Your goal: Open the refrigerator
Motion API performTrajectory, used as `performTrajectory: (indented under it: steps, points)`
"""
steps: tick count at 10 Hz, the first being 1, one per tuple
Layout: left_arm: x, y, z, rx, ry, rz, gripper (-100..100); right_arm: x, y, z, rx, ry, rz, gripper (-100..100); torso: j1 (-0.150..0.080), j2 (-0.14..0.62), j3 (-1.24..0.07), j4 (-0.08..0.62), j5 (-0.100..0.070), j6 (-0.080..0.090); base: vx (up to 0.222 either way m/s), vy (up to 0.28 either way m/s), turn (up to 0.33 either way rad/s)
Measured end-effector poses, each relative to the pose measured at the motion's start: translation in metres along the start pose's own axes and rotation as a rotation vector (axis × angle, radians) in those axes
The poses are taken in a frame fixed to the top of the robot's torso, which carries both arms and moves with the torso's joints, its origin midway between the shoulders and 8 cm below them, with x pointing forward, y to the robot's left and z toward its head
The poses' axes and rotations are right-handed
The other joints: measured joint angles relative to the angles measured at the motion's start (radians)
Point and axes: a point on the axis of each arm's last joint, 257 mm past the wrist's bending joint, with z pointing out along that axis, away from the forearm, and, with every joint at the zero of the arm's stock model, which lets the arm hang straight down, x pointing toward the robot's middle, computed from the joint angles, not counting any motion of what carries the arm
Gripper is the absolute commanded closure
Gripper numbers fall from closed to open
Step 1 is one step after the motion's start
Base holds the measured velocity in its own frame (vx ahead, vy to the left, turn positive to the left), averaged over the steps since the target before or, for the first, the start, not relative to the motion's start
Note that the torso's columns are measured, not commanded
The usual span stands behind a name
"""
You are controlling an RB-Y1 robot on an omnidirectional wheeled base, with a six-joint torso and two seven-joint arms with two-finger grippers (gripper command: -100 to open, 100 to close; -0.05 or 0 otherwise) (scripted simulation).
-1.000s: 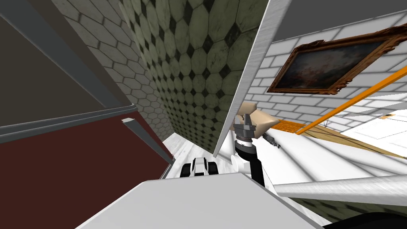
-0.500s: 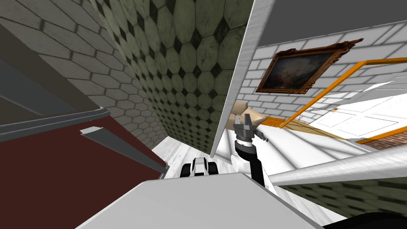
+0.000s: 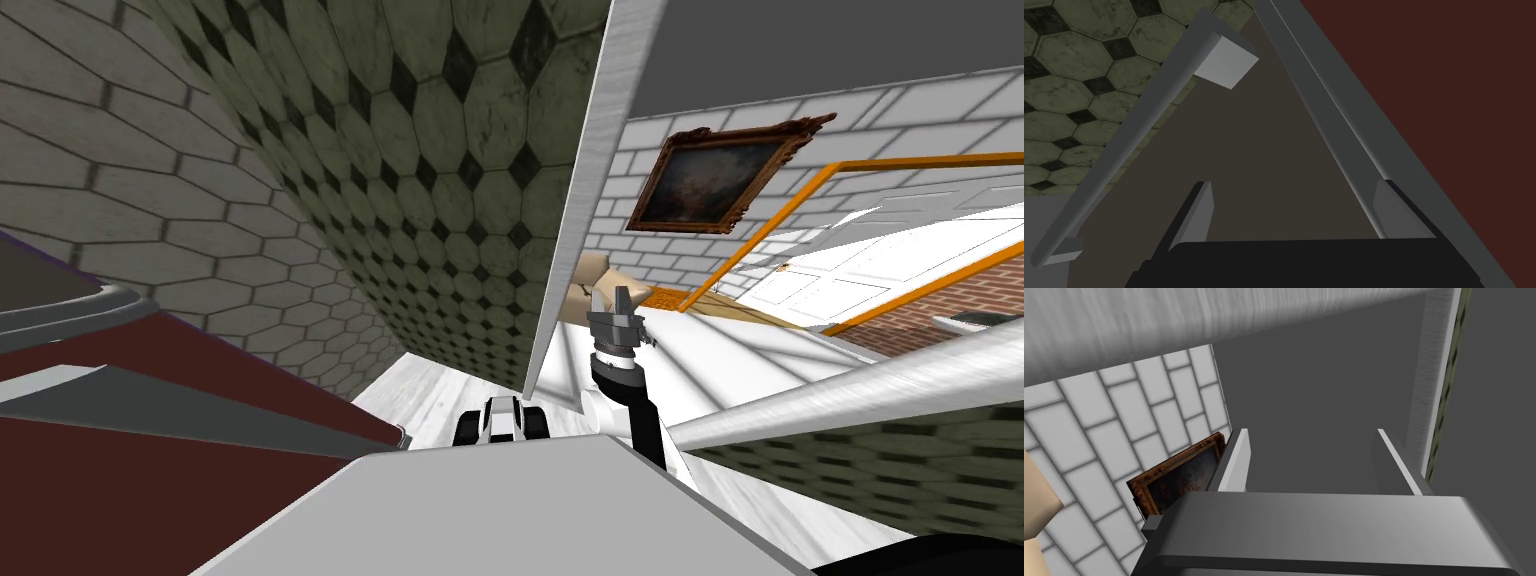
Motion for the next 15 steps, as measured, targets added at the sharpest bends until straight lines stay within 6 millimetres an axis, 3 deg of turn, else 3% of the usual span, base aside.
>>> performTrajectory:
  steps: [1,7,10,11,12,15]
  points:
    - [-0.011,-0.003,-0.003,-0.013,0.006,0.009,-100,0.000,0.000,0.000,0.000,0.000,0.000,0,0.000,-0.004,-0.009,-0.002,-0.010,0.005,0.051,-0.047,-0.102]
    - [-0.077,-0.057,0.000,-0.013,0.007,0.120,-100,0.000,0.000,0.000,0.000,0.000,0.000,0,-0.001,-0.003,-0.002,-0.001,0.000,-0.001,0.088,-0.025,-0.194]
    - [-0.093,-0.077,0.008,-0.005,0.018,0.148,-100,0.000,0.000,0.000,0.000,0.000,0.000,0,0.000,0.003,0.003,0.001,0.001,-0.002,0.044,-0.012,-0.064]
    - [-0.092,-0.077,0.008,-0.005,0.018,0.148,100,0.000,0.000,0.000,0.000,0.000,0.000,0,0.000,0.003,0.003,0.001,0.001,-0.001,0.005,-0.001,-0.002]
    - [-0.092,-0.077,0.008,-0.005,0.018,0.148,100,0.000,0.000,0.000,0.000,0.000,0.000,0,-0.001,0.002,0.002,0.001,0.001,-0.001,-0.173,-0.116,0.161]
    - [-0.066,-0.102,0.024,0.090,0.098,0.135,100,0.000,0.000,0.000,0.000,0.000,0.000,0,-0.006,0.005,0.004,0.003,-0.001,-0.005,-0.193,-0.164,0.056]
